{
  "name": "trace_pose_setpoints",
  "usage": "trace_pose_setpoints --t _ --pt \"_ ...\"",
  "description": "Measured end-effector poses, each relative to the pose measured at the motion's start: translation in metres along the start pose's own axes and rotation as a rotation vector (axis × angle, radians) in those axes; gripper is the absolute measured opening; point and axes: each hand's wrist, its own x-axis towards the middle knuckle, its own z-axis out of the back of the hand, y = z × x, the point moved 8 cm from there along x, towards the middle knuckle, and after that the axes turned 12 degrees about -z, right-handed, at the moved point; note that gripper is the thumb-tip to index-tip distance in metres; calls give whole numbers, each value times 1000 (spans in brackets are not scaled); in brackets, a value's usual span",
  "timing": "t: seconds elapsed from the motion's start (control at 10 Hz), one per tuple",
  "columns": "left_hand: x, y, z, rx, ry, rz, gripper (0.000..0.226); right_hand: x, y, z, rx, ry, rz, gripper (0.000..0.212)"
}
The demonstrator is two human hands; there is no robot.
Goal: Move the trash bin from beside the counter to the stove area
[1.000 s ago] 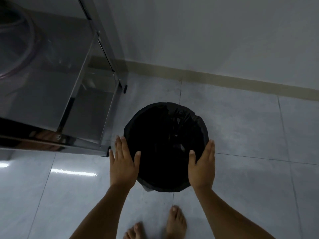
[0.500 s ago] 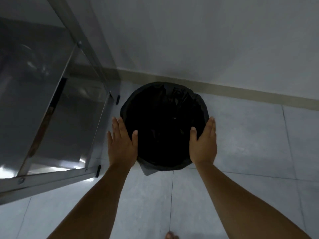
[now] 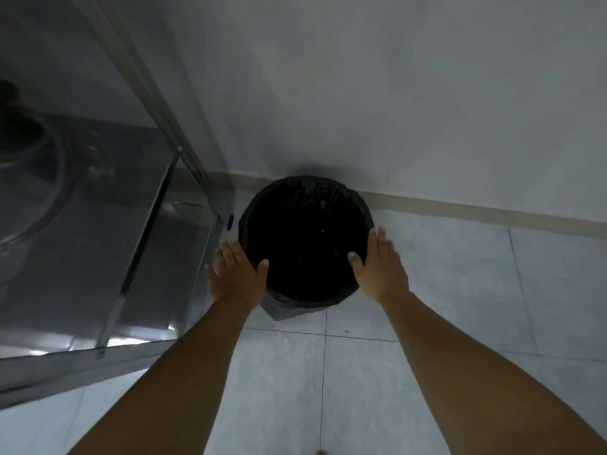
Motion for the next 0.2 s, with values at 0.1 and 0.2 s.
trace_pose_setpoints --t 0.1,0.2 --pt "-48 -17 38 4 86 -4 81 -45 8 40 -119 117 55 72" --pt "-106 -44 90 31 122 -47 79 -104 22 103 -181 131 121 67"
